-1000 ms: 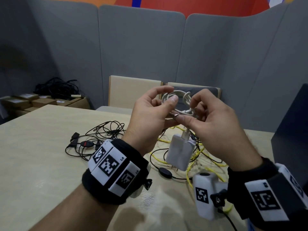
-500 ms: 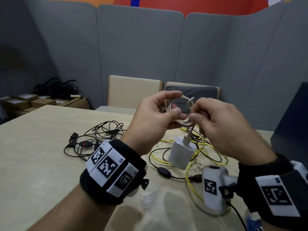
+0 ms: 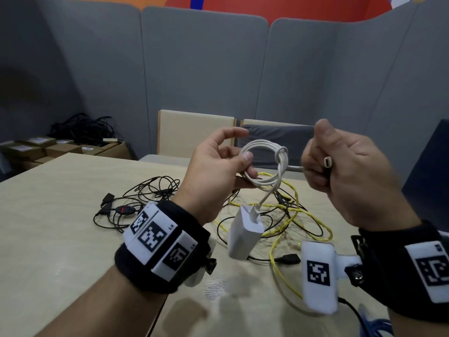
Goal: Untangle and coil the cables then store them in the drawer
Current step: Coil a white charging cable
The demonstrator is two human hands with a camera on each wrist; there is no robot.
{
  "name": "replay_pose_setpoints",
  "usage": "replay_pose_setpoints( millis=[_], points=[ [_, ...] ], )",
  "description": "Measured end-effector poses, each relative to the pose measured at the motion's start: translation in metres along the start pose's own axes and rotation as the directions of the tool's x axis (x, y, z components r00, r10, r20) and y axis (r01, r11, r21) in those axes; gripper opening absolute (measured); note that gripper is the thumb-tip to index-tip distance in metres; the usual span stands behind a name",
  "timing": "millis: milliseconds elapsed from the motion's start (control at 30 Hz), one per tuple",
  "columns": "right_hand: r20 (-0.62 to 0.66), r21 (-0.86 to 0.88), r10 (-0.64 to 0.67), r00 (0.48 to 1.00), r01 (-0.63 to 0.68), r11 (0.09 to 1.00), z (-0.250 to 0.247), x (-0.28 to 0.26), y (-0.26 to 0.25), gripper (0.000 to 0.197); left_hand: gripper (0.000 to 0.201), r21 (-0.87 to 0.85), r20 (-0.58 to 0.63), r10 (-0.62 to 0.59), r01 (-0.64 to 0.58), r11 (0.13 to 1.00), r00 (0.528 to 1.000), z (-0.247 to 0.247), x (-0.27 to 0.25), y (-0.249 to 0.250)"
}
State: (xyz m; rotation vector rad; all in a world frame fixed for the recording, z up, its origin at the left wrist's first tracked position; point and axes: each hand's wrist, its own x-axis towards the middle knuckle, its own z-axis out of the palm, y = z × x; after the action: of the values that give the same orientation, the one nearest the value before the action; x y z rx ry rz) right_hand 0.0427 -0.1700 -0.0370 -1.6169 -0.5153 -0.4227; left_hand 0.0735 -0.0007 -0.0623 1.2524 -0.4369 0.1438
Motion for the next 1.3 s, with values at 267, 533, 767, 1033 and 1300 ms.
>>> replay_pose_setpoints(
  millis=[267, 533, 767, 1033, 1300],
  points=[
    [-0.017, -0.006, 0.091, 0.996, -0.091, 0.996, -0.005, -0.002, -0.004, 0.04, 0.016, -0.046, -0.05, -0.019, 0.017, 0.999, 0.999, -0.003, 0.0, -0.001],
    [0.214, 0.453, -0.078, 0.974, -0.028, 0.891, -0.006, -0.005, -0.013, 0.038, 0.013, -0.038, -0.09, -0.057, 0.054, 0.998, 0.994, -0.007, 0.003, -0.002],
    [0.079, -0.264, -0.192, 0.978, 0.206, 0.942, 0.013, -0.011, -0.015, 0.015, 0.022, 0.181, -0.068, 0.118, -0.104, 0.978, 0.991, 0.001, -0.004, 0.0],
    [0.058, -0.698, -0.137, 0.989, 0.138, 0.702, 0.011, -0.006, 0.002, 0.019, 0.014, 0.12, -0.06, 0.136, -0.128, 0.984, 0.989, 0.004, -0.004, 0.002],
    [0.068, -0.614, -0.159, 0.985, 0.167, 0.771, 0.014, -0.004, 0.011, 0.022, 0.018, 0.097, -0.015, 0.161, -0.158, 0.983, 0.987, 0.005, -0.004, 0.005]
  ],
)
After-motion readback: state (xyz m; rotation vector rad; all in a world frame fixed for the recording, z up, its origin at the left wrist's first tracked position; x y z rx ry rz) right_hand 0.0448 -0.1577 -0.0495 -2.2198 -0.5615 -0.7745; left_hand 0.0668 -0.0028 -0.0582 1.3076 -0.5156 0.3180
